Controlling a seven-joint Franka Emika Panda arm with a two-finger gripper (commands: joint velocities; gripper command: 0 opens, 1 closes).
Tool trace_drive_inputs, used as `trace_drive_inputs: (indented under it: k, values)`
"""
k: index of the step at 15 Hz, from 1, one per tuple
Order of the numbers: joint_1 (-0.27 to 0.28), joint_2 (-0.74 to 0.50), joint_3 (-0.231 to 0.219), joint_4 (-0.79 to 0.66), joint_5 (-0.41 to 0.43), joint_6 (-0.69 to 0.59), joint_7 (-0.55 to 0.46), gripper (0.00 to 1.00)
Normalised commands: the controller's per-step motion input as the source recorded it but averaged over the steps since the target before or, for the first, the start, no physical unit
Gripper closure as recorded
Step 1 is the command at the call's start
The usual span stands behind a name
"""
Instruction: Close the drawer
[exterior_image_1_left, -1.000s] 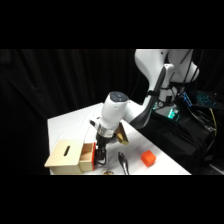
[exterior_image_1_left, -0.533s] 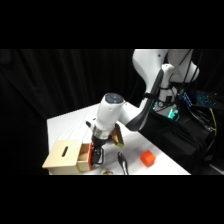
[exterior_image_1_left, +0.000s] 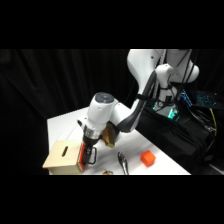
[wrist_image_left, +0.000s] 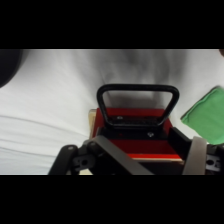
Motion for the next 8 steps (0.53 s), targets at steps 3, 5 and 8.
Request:
trace_drive_inputs:
  k: [3, 5, 8]
  values:
    - [-0.119, 0.18, 0.059, 0.39, 0.143, -0.12, -0.24, 0.0]
    - [-0.122, 0.17, 0.065, 0.38, 0.135, -0.11, -0.23, 0.0]
    - [-0.157, 0.02, 0.135, 0.25, 0.136, -0.24, -0.3, 0.0]
